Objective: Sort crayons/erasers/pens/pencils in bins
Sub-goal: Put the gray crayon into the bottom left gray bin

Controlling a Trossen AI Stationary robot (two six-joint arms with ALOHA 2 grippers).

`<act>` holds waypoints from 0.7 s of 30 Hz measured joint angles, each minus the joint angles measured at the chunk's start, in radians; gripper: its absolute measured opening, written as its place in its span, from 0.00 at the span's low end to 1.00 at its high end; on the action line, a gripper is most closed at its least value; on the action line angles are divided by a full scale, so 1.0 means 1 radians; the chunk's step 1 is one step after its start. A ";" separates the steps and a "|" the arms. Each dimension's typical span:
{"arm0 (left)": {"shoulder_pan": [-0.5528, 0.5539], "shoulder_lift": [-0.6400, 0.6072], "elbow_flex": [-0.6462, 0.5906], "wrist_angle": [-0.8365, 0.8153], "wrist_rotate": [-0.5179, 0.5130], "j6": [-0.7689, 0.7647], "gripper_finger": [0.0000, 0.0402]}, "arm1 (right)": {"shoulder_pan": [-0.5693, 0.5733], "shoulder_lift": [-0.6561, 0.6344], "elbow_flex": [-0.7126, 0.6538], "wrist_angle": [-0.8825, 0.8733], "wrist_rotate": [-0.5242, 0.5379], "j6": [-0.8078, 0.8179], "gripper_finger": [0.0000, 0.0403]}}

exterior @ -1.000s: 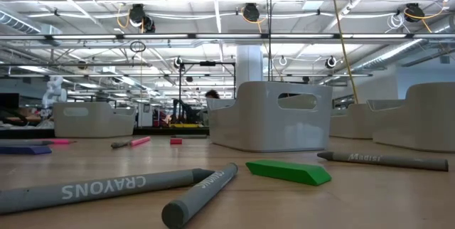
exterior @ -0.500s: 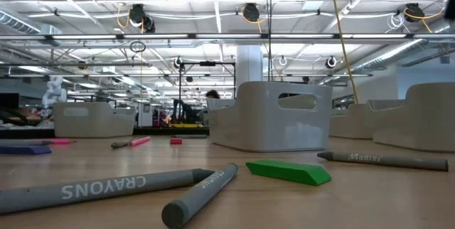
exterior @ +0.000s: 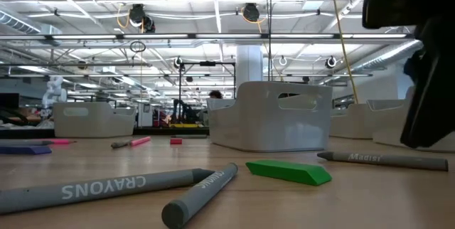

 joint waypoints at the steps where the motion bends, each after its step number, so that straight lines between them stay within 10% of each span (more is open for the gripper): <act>1: 0.000 0.000 0.000 0.000 0.000 0.000 0.56 | -0.001 0.000 -0.005 0.021 0.001 -0.021 0.34; 21: 0.001 -0.001 0.000 0.001 -0.045 0.016 0.56 | 0.000 0.108 0.063 -0.054 0.010 -0.068 0.22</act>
